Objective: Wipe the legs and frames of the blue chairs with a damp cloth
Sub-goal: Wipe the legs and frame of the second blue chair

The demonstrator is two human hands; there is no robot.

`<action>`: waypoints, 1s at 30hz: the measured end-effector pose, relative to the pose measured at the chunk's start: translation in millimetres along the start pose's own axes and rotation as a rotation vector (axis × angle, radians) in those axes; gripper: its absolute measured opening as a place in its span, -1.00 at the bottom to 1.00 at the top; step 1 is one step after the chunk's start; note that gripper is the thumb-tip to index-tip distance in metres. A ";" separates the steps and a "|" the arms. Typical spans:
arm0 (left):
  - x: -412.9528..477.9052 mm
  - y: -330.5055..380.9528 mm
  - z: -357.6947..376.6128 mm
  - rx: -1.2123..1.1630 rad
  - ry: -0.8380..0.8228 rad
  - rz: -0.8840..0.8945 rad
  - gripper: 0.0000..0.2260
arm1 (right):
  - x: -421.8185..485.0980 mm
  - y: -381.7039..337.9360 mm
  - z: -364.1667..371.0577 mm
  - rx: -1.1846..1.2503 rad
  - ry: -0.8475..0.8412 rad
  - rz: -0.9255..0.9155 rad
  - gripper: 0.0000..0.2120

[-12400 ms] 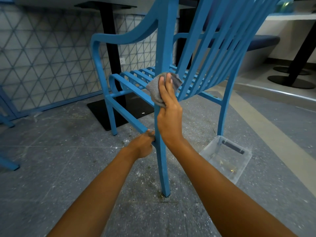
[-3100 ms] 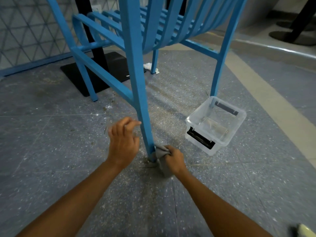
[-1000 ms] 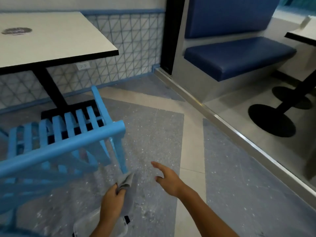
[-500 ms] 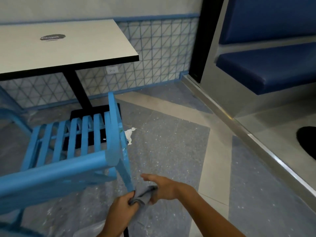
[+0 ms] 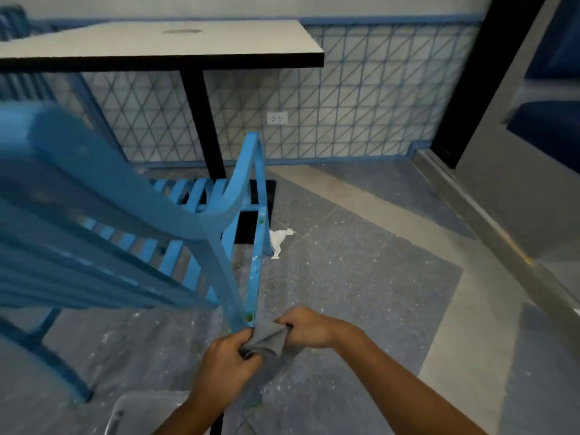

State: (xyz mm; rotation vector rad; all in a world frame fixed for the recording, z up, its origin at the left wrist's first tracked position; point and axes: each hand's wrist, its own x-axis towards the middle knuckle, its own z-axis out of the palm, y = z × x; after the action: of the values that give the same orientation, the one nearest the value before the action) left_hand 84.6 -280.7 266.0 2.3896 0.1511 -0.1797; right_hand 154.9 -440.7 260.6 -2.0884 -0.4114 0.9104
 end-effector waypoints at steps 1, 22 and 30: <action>1.6 -8.5 8.7 -0.002 0.027 0.015 -0.77 | 7.1 7.0 1.2 0.006 -0.015 0.008 -0.79; -20.2 -87.5 74.9 -0.621 0.447 0.151 -0.86 | 66.0 83.4 35.7 0.215 -0.277 -0.163 -0.63; -24.0 -45.0 37.2 -0.885 0.783 0.311 -0.88 | 83.9 82.1 57.4 0.158 0.329 -0.267 -0.81</action>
State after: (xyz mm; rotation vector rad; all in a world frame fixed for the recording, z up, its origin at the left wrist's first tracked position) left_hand 50.7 -274.5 213.2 1.4506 0.1675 0.8134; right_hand 169.3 -413.8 133.6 -1.9354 -0.4160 0.4199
